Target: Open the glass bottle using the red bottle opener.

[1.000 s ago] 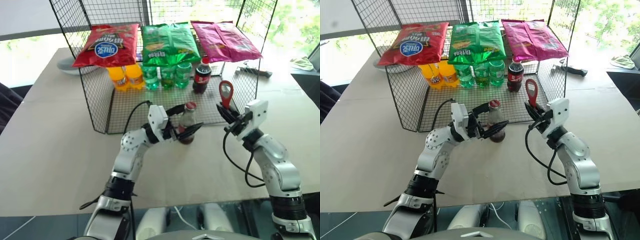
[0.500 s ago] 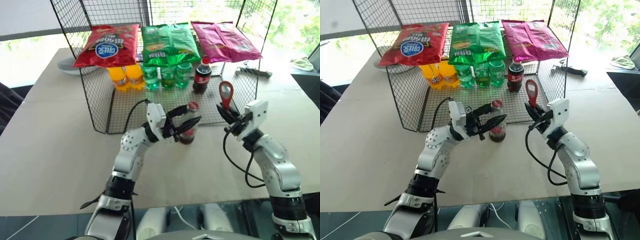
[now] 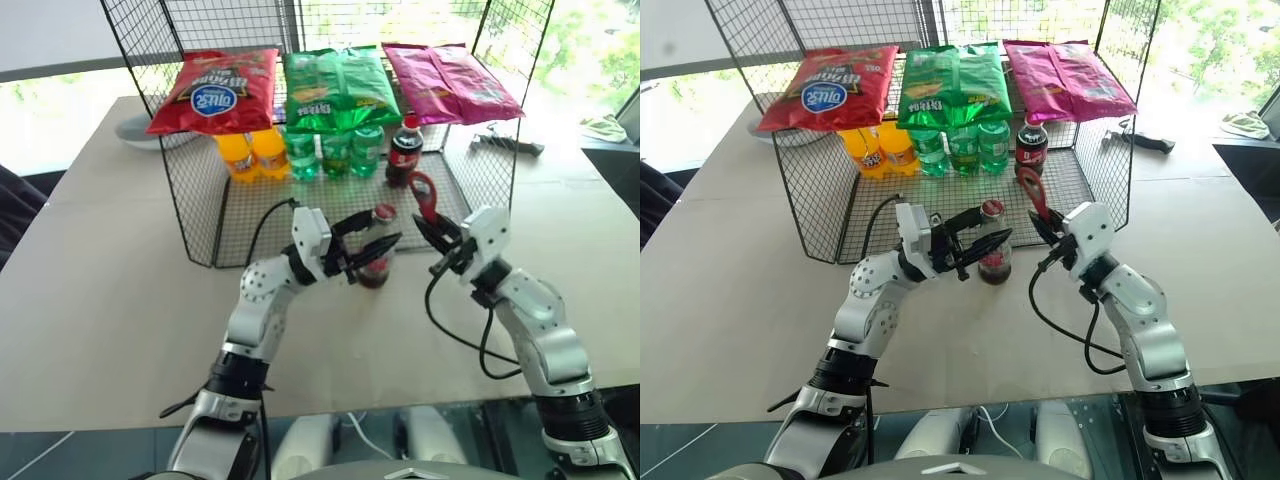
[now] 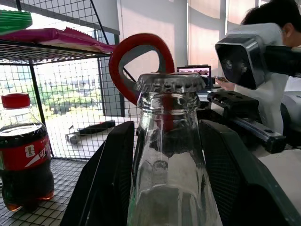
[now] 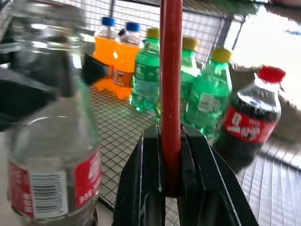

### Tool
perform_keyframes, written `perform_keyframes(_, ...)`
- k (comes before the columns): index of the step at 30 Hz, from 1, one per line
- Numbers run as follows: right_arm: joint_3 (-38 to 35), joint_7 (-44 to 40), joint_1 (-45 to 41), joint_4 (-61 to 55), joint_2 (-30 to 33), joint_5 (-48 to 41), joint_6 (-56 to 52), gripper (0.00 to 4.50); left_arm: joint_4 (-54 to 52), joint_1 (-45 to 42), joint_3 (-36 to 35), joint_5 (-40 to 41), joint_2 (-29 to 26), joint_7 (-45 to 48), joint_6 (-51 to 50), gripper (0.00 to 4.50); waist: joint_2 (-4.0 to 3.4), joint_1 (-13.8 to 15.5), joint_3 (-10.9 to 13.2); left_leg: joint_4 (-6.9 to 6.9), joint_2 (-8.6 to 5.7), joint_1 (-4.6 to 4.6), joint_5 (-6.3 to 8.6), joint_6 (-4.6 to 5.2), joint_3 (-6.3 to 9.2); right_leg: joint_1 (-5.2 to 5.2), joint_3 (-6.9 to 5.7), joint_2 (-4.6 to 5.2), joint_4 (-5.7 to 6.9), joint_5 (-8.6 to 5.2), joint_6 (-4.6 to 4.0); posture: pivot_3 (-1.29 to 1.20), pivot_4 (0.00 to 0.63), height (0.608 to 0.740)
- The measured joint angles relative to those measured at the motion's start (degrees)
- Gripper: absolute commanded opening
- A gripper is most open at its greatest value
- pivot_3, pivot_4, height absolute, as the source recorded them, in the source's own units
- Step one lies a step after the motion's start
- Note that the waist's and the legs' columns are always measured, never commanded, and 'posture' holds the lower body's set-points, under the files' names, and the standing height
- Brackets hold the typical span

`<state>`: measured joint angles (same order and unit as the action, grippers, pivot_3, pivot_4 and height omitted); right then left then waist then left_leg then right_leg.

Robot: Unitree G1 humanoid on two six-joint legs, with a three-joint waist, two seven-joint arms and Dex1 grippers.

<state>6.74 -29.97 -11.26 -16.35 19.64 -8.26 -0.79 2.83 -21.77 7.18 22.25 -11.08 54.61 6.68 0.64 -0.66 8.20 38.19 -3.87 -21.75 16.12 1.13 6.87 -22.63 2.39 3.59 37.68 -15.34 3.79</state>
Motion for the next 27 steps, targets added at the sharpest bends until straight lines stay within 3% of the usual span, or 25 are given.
perform_keyframes(5, 2.25, 1.27, -0.41, 8.26, 2.26, 10.07, 17.33, 0.0, 0.08, -0.01, 0.03, -0.01, 0.01, -0.1, -0.01, 2.13, 0.02, 0.04, -0.01, 0.01, -0.01, 0.02, 0.0, 0.0, 0.0, 0.03, -0.01, -0.01, 0.01, 0.0, 0.0, 0.0, 0.15, 0.74)
perform_keyframes(11, 1.99, 6.0, -2.6, 15.99, 3.31, 17.35, 29.86, 0.0, 0.11, 0.02, 0.03, 0.0, -0.06, -0.02, -0.06, 2.13, 0.03, -0.01, -0.02, 0.02, 0.01, 0.08, -0.01, -0.01, -0.02, 0.07, 0.01, -0.03, 0.04, 0.0, 0.0, 0.0, 0.15, 0.74)
perform_keyframes(27, 3.74, 19.97, -8.6, 27.81, 0.68, 31.58, 42.85, 0.0, 0.2, 0.3, -0.22, 0.17, -0.32, 0.23, -0.12, 2.13, 0.08, -0.1, -0.14, 0.04, 0.01, 0.15, -0.01, -0.01, -0.07, 0.12, 0.06, -0.06, 0.07, 0.0, 0.0, 0.0, 0.15, 0.74)
